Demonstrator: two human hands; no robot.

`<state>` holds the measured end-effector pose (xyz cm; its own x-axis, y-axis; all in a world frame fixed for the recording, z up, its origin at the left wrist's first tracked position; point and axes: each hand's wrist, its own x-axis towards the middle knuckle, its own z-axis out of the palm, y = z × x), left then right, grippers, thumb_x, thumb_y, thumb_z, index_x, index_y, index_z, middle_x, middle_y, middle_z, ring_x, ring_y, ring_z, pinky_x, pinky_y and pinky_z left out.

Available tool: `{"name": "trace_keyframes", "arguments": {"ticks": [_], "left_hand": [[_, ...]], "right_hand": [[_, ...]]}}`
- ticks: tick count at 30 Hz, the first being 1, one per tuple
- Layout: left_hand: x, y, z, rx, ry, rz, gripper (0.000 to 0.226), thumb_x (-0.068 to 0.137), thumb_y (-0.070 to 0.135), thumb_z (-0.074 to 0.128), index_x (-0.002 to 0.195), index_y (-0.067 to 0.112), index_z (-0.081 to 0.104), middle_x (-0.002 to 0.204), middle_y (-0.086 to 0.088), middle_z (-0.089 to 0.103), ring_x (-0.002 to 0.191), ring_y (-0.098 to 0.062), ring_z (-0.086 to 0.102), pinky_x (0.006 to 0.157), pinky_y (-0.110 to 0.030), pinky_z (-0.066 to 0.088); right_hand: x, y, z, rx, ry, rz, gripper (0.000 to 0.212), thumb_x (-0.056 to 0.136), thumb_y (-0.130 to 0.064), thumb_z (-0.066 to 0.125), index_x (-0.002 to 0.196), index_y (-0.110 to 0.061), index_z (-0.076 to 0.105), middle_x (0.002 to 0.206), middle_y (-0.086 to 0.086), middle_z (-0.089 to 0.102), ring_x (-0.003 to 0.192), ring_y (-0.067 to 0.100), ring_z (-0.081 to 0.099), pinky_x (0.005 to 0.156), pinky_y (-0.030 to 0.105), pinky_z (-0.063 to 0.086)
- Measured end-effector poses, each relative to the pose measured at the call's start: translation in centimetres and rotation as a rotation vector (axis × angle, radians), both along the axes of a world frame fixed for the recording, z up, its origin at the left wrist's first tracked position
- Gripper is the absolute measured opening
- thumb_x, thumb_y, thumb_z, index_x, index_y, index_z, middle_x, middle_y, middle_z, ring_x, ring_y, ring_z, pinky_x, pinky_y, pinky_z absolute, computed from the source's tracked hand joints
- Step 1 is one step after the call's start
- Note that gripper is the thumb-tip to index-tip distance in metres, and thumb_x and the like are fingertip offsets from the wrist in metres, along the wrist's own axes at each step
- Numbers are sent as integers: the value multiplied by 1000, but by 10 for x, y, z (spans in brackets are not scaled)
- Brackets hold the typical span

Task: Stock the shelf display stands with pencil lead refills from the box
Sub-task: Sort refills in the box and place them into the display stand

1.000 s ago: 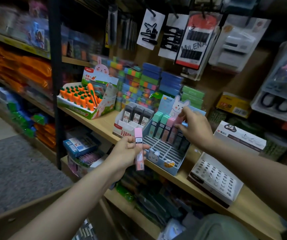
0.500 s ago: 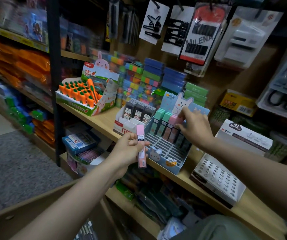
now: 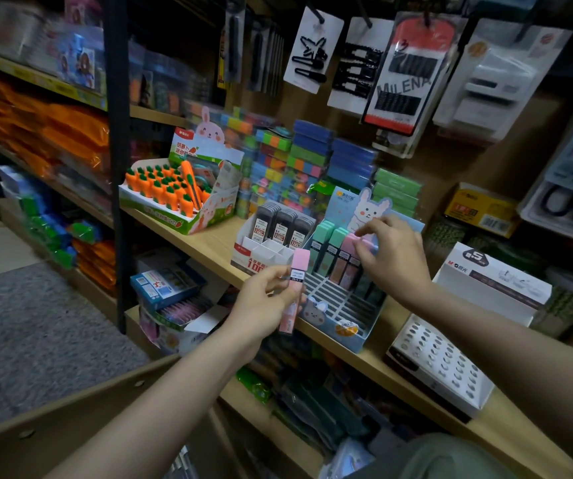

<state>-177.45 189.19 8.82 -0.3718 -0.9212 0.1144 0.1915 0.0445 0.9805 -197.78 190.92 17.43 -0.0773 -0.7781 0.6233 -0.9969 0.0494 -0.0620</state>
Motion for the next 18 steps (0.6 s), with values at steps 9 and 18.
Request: {"name": "trace_keyframes", "arguments": {"ticks": [9, 18], "left_hand": [[-6, 5, 4, -206, -55, -9, 18, 95, 22, 60, 108, 34, 66, 100, 11, 71, 92, 1, 66, 68, -12, 51], [0, 6, -24, -722, -816, -46, 51, 98, 47, 46, 146, 36, 31, 156, 9, 15, 146, -13, 10, 118, -37, 24]], "right_hand": [[46, 27, 6, 326, -473, 441, 30, 84, -21, 76, 111, -23, 64, 92, -4, 70, 74, 5, 71, 71, 22, 58], [-4, 10, 24, 51, -302, 155, 32, 78, -24, 81, 105, -21, 64, 94, -11, 63, 76, 3, 63, 64, 16, 51]]}}
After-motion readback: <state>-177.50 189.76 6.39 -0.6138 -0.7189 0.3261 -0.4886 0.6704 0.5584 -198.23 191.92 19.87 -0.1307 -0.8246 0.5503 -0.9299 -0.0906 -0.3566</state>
